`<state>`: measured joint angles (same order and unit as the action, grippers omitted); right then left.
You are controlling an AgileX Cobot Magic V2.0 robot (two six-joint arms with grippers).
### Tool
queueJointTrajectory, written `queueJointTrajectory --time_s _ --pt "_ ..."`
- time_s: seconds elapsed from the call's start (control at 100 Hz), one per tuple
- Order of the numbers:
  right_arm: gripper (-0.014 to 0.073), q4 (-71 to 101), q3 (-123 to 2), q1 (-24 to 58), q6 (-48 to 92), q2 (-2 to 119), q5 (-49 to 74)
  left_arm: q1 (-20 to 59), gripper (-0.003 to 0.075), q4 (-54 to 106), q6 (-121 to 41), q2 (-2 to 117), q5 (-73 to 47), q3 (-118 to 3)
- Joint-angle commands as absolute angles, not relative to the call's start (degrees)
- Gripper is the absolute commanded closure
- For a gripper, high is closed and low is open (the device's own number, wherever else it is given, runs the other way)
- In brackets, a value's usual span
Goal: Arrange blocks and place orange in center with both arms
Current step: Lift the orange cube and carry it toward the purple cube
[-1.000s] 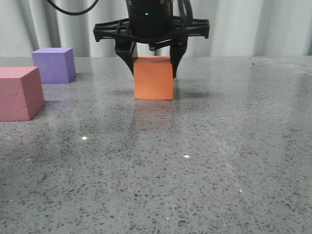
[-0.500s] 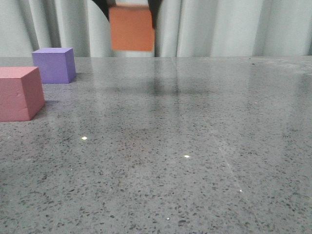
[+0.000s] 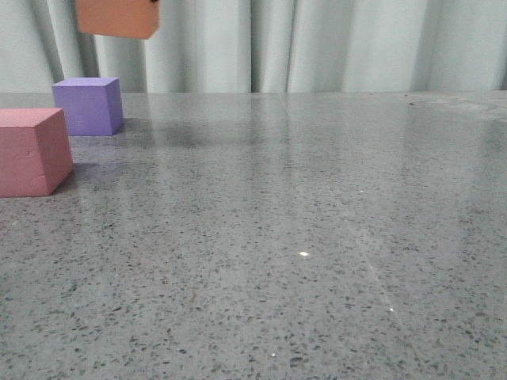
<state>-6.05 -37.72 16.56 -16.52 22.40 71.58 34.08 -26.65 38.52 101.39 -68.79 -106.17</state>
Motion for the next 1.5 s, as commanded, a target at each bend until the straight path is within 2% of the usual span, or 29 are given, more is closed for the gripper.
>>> queueJointTrajectory --time_s 0.0,0.36,0.58,1.49 --pt "0.0661 -6.67 -39.07 16.21 -16.02 22.81 68.99 32.59 0.0522 -27.95 37.34 97.17 -66.77 -105.81" --pt "0.0661 -6.73 -39.07 16.21 -16.02 22.81 68.99 26.79 0.0522 -25.13 37.34 88.2 -56.5 -87.75" --pt "0.0661 -6.73 -39.07 16.21 -16.02 22.81 68.99 23.63 0.0522 -21.65 37.34 85.44 -50.15 -81.02" --pt "0.0661 -6.73 -39.07 16.21 -16.02 22.81 69.04 23.5 0.0522 -21.41 36.35 87.67 -45.03 -79.62"
